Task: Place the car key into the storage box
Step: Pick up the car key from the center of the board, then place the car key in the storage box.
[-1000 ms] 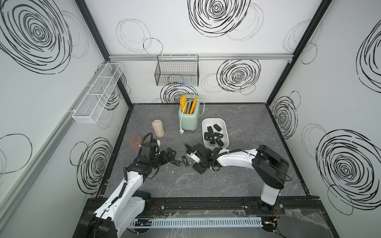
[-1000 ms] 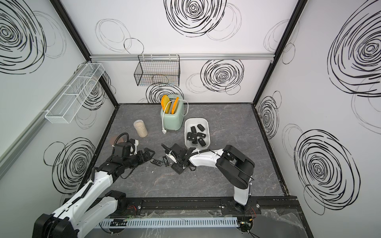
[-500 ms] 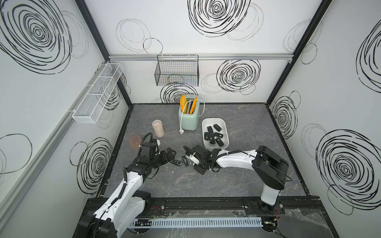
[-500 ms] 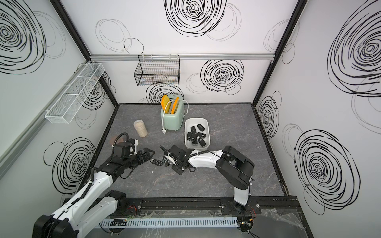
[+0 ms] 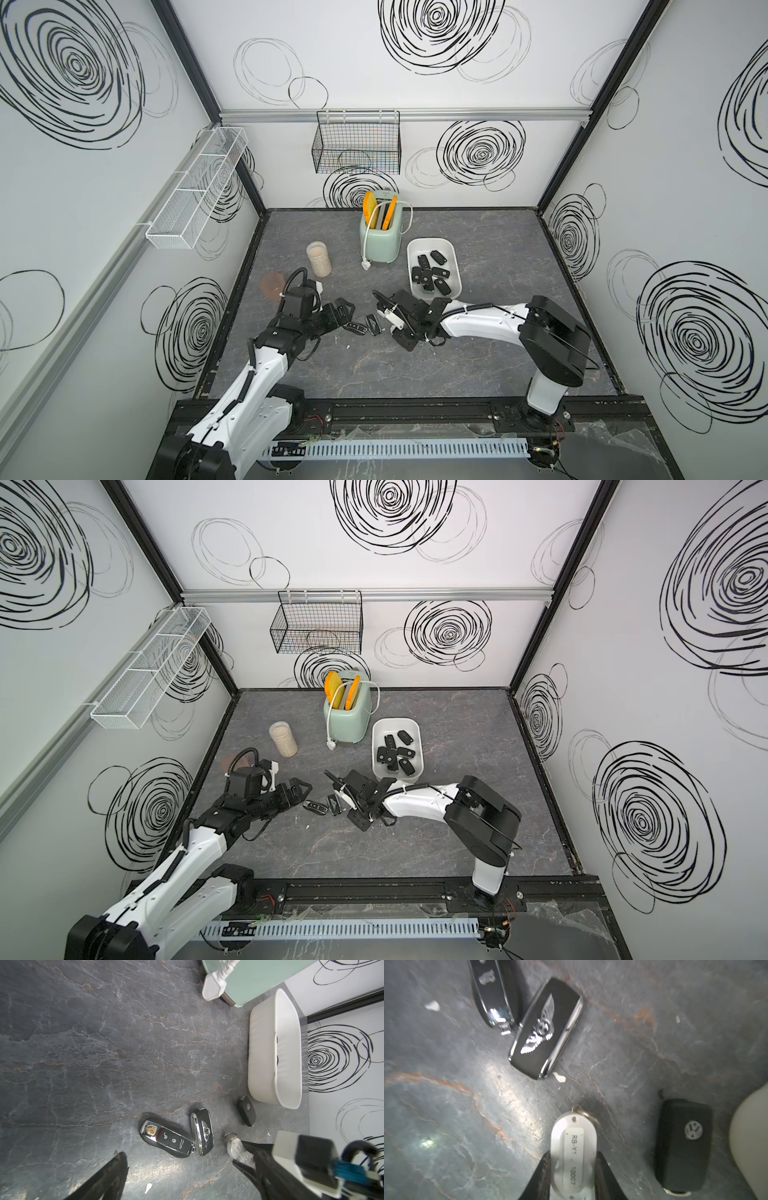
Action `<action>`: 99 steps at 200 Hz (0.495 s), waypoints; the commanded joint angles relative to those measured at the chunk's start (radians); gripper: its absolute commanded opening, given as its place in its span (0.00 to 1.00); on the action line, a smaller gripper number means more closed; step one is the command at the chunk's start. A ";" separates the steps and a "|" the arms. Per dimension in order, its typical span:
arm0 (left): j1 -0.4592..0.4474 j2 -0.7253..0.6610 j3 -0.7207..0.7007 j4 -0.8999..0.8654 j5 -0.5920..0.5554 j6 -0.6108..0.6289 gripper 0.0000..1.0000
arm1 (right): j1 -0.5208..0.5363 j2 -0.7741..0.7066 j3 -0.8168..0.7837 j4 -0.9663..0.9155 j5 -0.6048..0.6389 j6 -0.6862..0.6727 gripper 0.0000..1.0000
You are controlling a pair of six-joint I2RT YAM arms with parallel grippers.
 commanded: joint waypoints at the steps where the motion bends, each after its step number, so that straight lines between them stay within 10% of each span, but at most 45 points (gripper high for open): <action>1: 0.011 -0.013 -0.011 0.021 0.011 -0.005 0.98 | -0.018 -0.090 -0.001 0.006 -0.043 0.058 0.29; 99: 0.004 0.015 -0.014 0.095 0.048 -0.052 0.98 | -0.218 -0.248 0.002 0.075 0.091 0.185 0.30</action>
